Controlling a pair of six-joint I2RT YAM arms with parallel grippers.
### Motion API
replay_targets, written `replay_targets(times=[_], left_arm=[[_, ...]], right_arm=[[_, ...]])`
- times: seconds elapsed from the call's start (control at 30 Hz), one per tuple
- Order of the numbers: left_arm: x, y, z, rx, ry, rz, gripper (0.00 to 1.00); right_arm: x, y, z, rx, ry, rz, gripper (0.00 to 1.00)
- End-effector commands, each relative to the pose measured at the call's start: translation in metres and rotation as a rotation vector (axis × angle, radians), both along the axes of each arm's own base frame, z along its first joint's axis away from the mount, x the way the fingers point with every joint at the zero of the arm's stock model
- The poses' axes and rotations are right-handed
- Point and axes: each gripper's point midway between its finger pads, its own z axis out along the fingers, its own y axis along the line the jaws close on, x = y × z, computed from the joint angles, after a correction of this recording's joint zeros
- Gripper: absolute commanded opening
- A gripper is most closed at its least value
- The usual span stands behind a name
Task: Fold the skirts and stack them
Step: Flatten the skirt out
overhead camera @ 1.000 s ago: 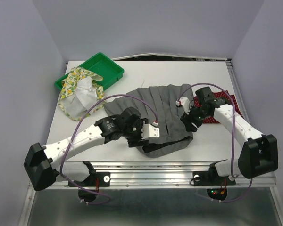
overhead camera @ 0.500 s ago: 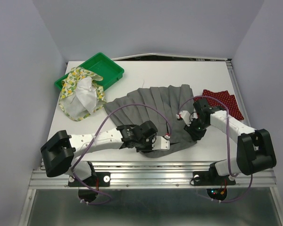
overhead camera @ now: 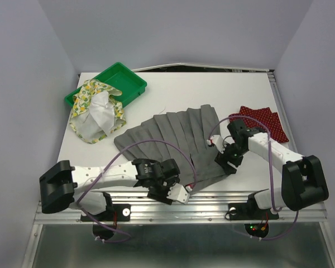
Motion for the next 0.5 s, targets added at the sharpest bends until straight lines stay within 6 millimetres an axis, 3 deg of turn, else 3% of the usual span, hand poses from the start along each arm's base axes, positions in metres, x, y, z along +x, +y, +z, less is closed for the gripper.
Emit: replay_targets(times=[0.0,0.07,0.1,0.2,0.23,0.27,0.33,0.37,0.47], left_arm=[[-0.026,0.017,-0.016,0.120,0.122,-0.073,0.75],[-0.022,0.001,0.008,0.054,0.106,-0.052,0.79],[-0.014,-0.010,0.034,-0.032,0.072,-0.026,0.80],[0.010,-0.012,0.068,-0.137,0.098,0.111,0.80],[0.033,-0.002,0.083,-0.194,0.085,0.204,0.79],[0.044,0.007,0.085,-0.201,0.065,0.249,0.77],[0.063,0.029,0.081,-0.179,-0.026,0.274,0.73],[0.075,0.052,0.062,-0.105,-0.068,0.323,0.66],[0.095,0.087,0.028,0.014,-0.122,0.358,0.56]], right_arm=[[-0.005,0.009,0.019,0.038,0.004,0.102,0.79],[0.002,0.015,0.042,0.072,-0.030,0.111,0.77],[0.011,0.020,0.059,0.094,-0.065,0.105,0.75],[0.026,0.036,0.091,0.176,-0.148,0.065,0.67],[0.035,0.041,0.100,0.202,-0.181,0.039,0.64],[0.043,0.049,0.112,0.239,-0.204,0.040,0.59],[0.048,0.056,0.115,0.271,-0.194,0.024,0.56],[0.051,0.057,0.112,0.267,-0.185,0.017,0.51],[0.052,0.055,0.081,0.211,-0.095,0.013,0.46]])
